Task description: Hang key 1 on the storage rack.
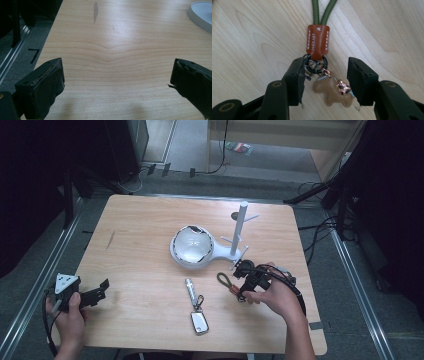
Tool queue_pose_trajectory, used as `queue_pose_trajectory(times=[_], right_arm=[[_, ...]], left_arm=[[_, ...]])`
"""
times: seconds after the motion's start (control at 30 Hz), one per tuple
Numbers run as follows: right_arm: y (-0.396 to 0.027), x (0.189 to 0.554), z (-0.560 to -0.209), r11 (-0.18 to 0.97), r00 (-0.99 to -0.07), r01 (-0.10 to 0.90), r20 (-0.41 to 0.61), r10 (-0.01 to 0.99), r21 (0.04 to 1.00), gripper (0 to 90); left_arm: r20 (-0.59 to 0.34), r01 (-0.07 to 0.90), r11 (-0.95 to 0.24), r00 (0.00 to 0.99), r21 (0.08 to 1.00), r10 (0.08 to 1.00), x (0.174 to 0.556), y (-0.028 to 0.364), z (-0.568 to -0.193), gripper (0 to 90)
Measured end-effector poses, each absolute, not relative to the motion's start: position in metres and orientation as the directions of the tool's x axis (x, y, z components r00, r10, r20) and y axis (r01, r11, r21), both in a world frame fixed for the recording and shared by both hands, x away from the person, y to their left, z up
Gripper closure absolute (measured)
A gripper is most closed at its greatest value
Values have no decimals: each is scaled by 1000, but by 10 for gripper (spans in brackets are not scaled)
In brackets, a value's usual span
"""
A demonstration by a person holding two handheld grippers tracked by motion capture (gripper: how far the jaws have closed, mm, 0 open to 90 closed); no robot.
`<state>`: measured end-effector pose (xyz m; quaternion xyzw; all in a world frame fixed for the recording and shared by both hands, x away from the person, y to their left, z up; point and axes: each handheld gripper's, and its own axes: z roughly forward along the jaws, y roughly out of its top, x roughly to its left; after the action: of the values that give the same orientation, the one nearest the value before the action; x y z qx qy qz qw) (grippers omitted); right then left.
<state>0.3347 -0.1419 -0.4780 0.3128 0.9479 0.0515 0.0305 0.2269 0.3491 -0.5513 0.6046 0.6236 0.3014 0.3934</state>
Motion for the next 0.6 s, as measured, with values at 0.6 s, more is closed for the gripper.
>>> queue_pose_trajectory(times=[0.6], right_arm=[[-122,343,-503,814,-817,572,-14,576,101,567]], left_arm=[[-127,519,87,43,850,991,227,349,-551,0]])
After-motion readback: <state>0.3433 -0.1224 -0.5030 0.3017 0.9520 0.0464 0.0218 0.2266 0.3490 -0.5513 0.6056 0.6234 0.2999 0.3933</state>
